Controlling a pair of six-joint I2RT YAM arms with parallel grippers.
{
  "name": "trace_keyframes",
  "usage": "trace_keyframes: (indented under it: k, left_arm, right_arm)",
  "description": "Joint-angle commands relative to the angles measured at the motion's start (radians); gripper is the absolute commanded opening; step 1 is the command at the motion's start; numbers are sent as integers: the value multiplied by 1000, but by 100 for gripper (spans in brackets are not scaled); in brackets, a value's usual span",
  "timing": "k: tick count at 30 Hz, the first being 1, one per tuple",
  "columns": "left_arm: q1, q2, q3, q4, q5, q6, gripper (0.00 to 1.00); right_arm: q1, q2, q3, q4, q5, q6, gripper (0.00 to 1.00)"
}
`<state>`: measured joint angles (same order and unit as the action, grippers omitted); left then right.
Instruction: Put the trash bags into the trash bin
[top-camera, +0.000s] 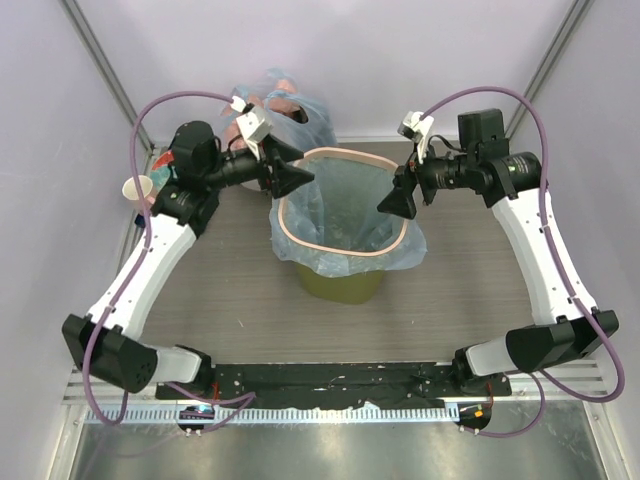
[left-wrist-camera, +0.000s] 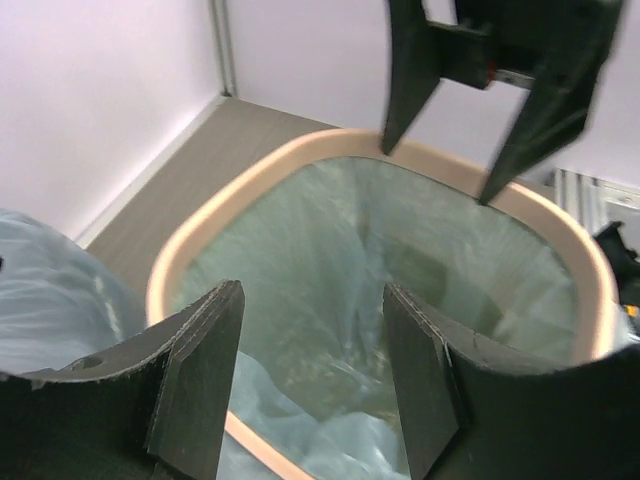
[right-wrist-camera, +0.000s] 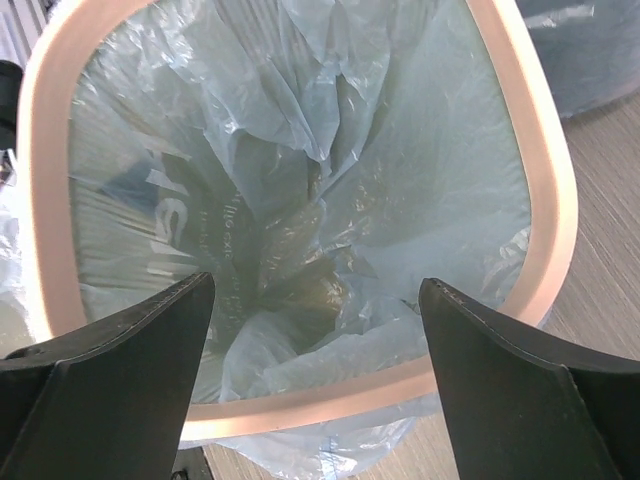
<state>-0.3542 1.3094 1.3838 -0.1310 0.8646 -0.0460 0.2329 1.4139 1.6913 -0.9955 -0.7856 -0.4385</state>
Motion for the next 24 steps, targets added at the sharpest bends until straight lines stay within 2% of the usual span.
trace_keyframes:
  k: [1, 6, 10, 18, 24]
  left_arm:
    - [-2, 91, 27, 232, -88, -41, 61]
    - [-2, 224, 84, 332, -170, -68, 53]
    - [-3, 271, 81, 289, -203, -25, 47]
    - [-17, 200, -118, 165, -220, 103, 37]
    - [-26, 168, -125, 134, -240, 136, 39]
  right_arm:
    - [-3, -41, 57, 3, -81, 30, 89]
    - [32, -88, -48, 30, -87, 35, 66]
    - [49, -157, -177, 43, -43, -37, 56]
    - [51, -191, -352, 110, 81, -144, 50]
    - [60, -191, -348, 107, 102, -160, 48]
